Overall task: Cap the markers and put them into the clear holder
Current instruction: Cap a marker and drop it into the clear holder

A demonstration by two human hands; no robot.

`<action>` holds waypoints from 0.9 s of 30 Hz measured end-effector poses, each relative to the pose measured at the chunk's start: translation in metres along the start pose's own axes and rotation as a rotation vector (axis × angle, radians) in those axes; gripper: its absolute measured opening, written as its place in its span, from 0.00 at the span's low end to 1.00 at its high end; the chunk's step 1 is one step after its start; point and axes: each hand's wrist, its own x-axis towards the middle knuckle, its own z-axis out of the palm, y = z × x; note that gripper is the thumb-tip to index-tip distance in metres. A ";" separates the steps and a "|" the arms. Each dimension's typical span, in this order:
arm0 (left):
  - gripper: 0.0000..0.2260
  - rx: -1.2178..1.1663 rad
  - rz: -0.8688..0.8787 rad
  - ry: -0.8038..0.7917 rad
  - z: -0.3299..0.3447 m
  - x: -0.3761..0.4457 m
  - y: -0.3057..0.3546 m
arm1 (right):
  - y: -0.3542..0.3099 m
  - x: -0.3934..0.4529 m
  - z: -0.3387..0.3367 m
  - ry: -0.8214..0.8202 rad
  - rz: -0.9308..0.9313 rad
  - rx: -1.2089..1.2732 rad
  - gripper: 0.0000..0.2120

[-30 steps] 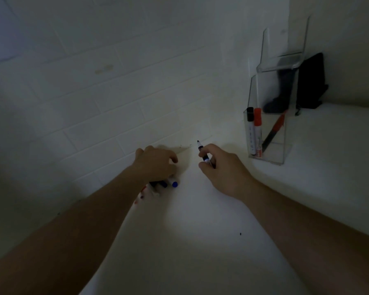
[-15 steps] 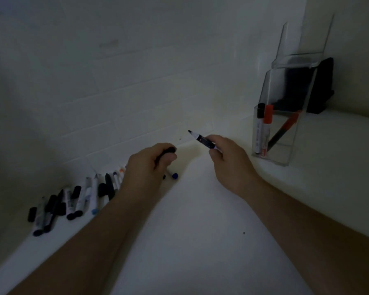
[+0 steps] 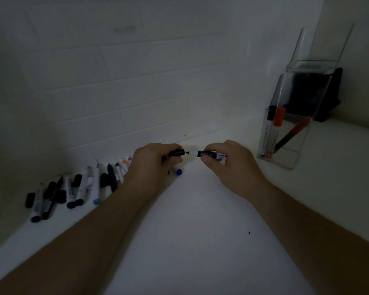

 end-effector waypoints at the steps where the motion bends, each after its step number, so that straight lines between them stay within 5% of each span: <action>1: 0.10 0.016 0.025 0.004 0.001 0.000 0.000 | 0.000 0.000 0.000 -0.003 -0.002 -0.006 0.08; 10: 0.12 0.163 0.169 -0.089 0.009 -0.001 0.008 | 0.000 -0.002 0.004 -0.025 -0.066 -0.164 0.17; 13: 0.15 0.053 0.096 -0.096 0.007 -0.004 0.010 | -0.003 -0.001 -0.001 0.004 -0.077 -0.198 0.17; 18: 0.04 -0.106 0.053 -0.070 0.002 -0.005 0.006 | -0.009 -0.003 -0.010 -0.053 -0.147 -0.313 0.16; 27: 0.04 -0.190 0.281 -0.234 -0.007 -0.009 0.003 | -0.009 -0.005 -0.020 -0.147 -0.298 -0.269 0.18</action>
